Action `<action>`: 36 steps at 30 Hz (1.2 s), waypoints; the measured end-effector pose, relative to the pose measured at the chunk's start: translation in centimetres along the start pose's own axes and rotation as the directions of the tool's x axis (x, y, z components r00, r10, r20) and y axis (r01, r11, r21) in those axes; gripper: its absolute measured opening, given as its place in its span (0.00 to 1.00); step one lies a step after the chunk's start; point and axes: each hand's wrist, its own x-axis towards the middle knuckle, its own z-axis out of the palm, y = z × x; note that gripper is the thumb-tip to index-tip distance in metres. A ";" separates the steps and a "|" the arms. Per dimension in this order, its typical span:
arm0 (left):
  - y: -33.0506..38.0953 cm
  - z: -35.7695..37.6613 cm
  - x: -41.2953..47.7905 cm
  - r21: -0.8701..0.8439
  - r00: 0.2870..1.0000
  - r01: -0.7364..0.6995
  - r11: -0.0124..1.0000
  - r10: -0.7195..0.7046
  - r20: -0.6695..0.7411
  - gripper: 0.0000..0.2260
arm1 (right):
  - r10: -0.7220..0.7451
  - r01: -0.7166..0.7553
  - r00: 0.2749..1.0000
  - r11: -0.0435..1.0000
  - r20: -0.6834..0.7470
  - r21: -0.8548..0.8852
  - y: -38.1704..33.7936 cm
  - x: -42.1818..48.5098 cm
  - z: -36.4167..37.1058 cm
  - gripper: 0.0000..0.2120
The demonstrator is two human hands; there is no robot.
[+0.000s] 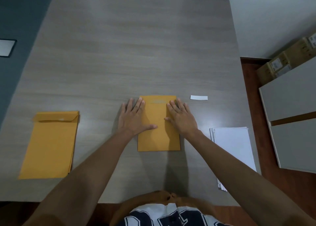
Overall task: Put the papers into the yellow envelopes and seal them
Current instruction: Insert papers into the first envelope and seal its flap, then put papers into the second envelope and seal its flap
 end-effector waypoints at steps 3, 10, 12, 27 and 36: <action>-0.7 -0.8 3.1 0.000 1.000 0.004 1.000 -0.004 0.005 0.58 | 0.039 -0.039 0.999 0.999 0.008 -0.015 0.1 2.6 -1.2 0.31; -0.6 -0.8 6.5 0.042 0.966 -0.168 0.985 0.172 -0.194 0.44 | 0.134 -0.134 0.987 0.991 0.090 -0.014 2.4 10.0 -4.7 0.29; -0.4 -0.7 6.3 0.050 0.956 -0.197 0.979 0.203 -0.213 0.47 | 0.145 -0.143 0.984 0.989 0.104 -0.020 3.2 11.5 -5.6 0.29; 0.7 -4.1 7.7 0.006 0.985 -0.102 0.995 0.102 -0.138 0.42 | 0.161 -0.159 0.978 0.987 -0.135 0.024 0.3 10.1 -6.4 0.18; -6.7 -4.7 -2.1 -0.278 0.930 0.182 0.943 -0.256 -0.262 0.26 | 0.029 -0.017 0.981 0.998 -0.189 0.067 -11.5 6.6 -5.6 0.15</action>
